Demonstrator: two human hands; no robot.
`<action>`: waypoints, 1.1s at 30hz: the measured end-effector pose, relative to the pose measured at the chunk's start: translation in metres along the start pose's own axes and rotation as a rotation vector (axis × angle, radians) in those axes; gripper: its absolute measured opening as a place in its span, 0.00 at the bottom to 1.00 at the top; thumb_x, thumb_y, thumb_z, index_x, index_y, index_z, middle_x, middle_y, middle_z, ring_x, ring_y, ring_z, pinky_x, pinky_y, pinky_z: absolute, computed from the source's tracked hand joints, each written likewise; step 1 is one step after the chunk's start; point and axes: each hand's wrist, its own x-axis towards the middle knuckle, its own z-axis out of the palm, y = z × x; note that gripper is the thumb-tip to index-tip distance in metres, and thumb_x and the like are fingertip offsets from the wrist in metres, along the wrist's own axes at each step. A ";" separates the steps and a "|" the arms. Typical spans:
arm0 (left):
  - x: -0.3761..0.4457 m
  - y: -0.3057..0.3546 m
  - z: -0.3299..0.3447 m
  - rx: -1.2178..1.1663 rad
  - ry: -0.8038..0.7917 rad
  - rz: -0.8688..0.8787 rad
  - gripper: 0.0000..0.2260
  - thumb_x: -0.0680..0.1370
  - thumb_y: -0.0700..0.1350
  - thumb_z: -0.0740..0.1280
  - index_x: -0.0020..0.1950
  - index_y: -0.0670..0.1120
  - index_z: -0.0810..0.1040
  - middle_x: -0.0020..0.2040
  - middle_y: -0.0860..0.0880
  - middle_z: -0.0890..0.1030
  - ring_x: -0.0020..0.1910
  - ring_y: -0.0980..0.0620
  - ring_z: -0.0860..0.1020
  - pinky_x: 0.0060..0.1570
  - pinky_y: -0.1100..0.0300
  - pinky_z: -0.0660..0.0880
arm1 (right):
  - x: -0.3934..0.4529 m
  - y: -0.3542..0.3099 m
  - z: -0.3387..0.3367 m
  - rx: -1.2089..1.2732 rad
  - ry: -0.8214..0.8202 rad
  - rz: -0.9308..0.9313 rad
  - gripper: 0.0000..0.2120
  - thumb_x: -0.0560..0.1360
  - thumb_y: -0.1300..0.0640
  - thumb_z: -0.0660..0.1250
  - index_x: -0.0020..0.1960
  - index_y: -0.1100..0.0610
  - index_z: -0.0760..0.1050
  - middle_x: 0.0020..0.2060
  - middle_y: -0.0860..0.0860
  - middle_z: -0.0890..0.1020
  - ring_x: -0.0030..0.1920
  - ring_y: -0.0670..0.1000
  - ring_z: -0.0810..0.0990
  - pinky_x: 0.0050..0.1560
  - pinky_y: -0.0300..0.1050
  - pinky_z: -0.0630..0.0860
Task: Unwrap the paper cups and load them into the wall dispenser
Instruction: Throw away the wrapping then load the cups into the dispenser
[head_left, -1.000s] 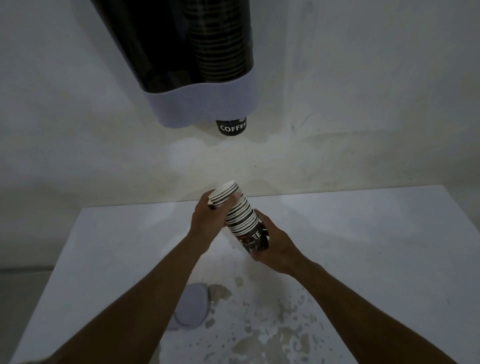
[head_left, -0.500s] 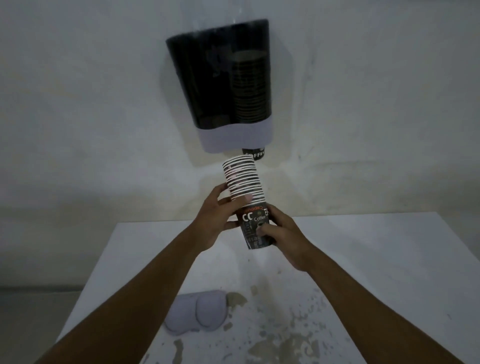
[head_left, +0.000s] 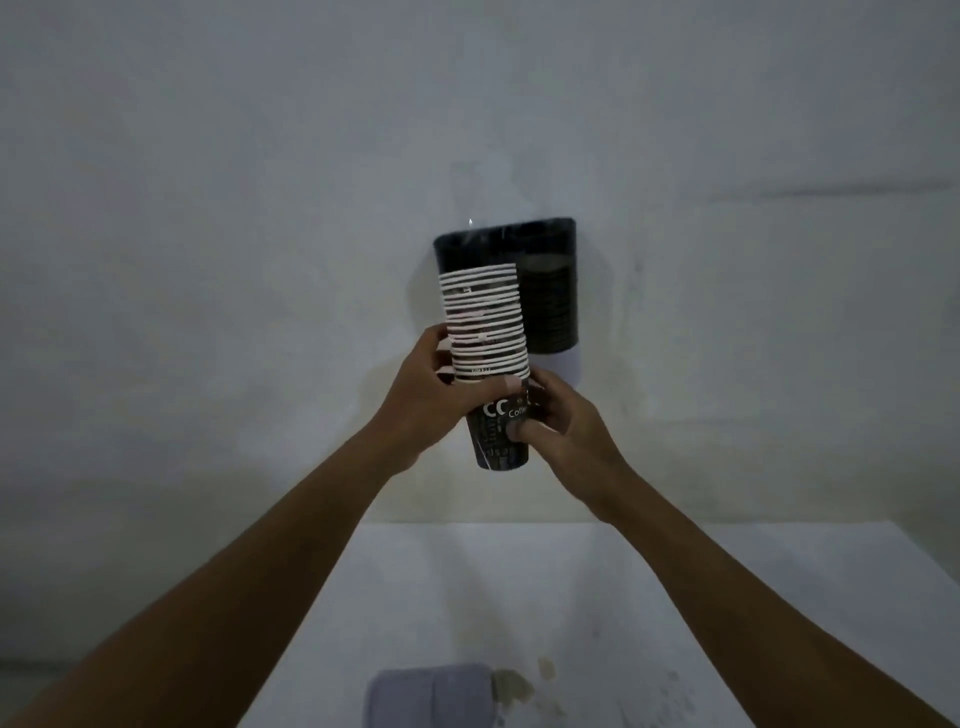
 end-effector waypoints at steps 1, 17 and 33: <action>0.004 0.011 -0.004 0.010 0.022 0.040 0.35 0.65 0.50 0.81 0.69 0.51 0.70 0.60 0.53 0.81 0.55 0.55 0.81 0.54 0.53 0.81 | 0.008 -0.010 0.001 -0.050 0.024 -0.057 0.28 0.75 0.66 0.69 0.73 0.50 0.68 0.61 0.46 0.80 0.61 0.42 0.79 0.59 0.37 0.77; 0.097 0.117 -0.038 -0.170 0.025 0.124 0.29 0.68 0.46 0.79 0.66 0.50 0.72 0.55 0.47 0.84 0.50 0.52 0.85 0.52 0.50 0.82 | 0.121 -0.114 -0.034 -0.244 0.023 -0.297 0.31 0.74 0.62 0.72 0.74 0.49 0.67 0.61 0.47 0.80 0.58 0.44 0.82 0.58 0.43 0.80; 0.164 0.076 -0.017 0.198 0.348 0.236 0.39 0.60 0.58 0.78 0.67 0.51 0.69 0.62 0.49 0.76 0.57 0.49 0.78 0.58 0.48 0.78 | 0.158 -0.051 -0.044 -0.764 0.311 -0.054 0.31 0.77 0.44 0.65 0.75 0.57 0.63 0.76 0.53 0.64 0.76 0.55 0.63 0.74 0.47 0.62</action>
